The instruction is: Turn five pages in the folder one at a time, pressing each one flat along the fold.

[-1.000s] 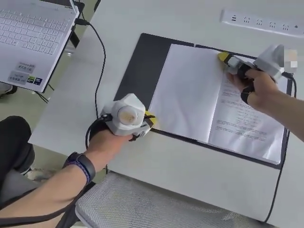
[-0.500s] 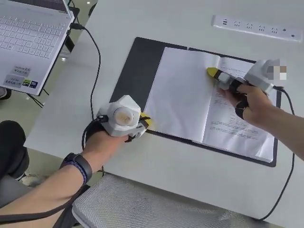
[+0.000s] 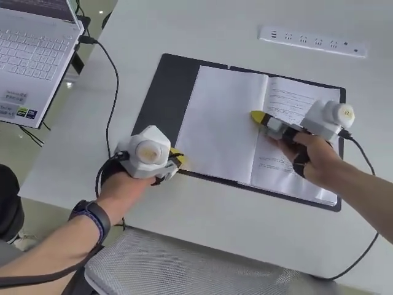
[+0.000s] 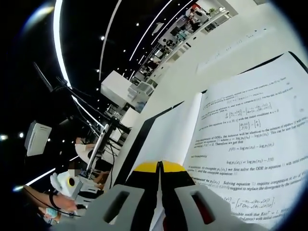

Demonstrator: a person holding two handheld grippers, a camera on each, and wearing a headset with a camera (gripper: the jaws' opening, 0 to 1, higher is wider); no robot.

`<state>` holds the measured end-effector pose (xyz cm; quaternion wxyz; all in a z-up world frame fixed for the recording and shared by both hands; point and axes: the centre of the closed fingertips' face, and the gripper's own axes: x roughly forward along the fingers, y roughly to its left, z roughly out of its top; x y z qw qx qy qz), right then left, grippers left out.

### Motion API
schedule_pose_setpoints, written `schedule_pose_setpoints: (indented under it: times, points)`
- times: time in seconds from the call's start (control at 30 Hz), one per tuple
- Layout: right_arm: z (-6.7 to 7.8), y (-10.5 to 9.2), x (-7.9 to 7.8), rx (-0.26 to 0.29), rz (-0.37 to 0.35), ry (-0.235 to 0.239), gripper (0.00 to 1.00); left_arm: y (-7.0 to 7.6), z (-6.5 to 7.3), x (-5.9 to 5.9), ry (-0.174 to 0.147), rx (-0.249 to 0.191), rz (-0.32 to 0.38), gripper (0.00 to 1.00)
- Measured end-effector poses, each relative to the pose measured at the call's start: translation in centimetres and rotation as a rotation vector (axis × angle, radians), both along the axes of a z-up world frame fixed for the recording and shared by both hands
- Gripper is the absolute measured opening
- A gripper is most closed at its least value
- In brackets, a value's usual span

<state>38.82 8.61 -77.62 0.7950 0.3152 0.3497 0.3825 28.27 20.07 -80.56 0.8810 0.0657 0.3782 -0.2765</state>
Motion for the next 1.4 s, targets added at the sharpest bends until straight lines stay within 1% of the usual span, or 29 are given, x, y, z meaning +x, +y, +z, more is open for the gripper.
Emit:
schedule_pose_setpoints:
  times: [0.03, 0.07, 0.3, 0.43, 0.5, 0.53, 0.6, 0.73, 0.77, 0.93, 1.07, 1.2, 1.4]
  points:
    - [-0.2, 0.1, -0.6, -0.004, 0.02, 0.003, 0.0, 0.0, 0.1, 0.0, -0.001, -0.003, 0.004, 0.01]
    - [-0.1, 0.1, -0.9, -0.008, 0.021, -0.003, 0.0, 0.0, 0.1, -0.1, -0.001, -0.006, 0.009, 0.01]
    - [-0.6, 0.0, -3.4, -0.013, 0.057, 0.005, 0.0, -0.2, 0.4, -0.3, -0.002, -0.005, 0.006, 0.03]
    - [-0.9, -0.1, -5.6, -0.008, 0.078, 0.018, 0.0, -0.3, 0.2, -0.2, -0.004, -0.008, 0.01, 0.04]
    - [-1.1, -0.1, -6.9, 0.0, 0.09, 0.028, 0.0, -0.2, 0.1, -0.1, -0.006, -0.012, 0.012, 0.04]
    - [-1.1, 0.0, -7.9, -0.001, 0.11, 0.03, 0.0, -0.2, 0.1, -0.1, -0.005, -0.014, 0.014, 0.04]
    - [-1.3, 0.0, -8.9, -0.001, 0.121, 0.034, 0.0, -0.2, 0.0, 0.0, -0.004, -0.014, 0.012, 0.04]
    - [-1.6, -0.1, -10.4, -0.002, 0.125, 0.043, 0.0, -0.1, -0.2, 0.0, -0.006, -0.015, 0.011, 0.04]
    - [-2.0, -0.5, -10.4, -0.002, 0.125, 0.047, 0.0, -0.1, -0.2, 0.0, -0.007, -0.016, 0.012, 0.04]
    - [-2.2, -0.9, -11.3, 0.009, 0.102, 0.063, 0.0, -0.2, -0.3, 0.1, -0.012, -0.021, 0.016, 0.06]
    - [-2.5, -1.0, -12.0, 0.011, 0.102, 0.074, 0.0, -0.1, -0.6, 0.2, -0.014, -0.021, 0.009, 0.07]
    - [-2.7, -1.0, -12.3, 0.014, 0.099, 0.082, 0.0, 0.0, -0.8, 0.3, -0.013, -0.025, 0.008, 0.08]
    - [-2.8, -1.0, -12.3, 0.012, 0.089, 0.086, 0.0, 0.1, -1.1, 0.3, -0.011, -0.02, -0.001, 0.07]
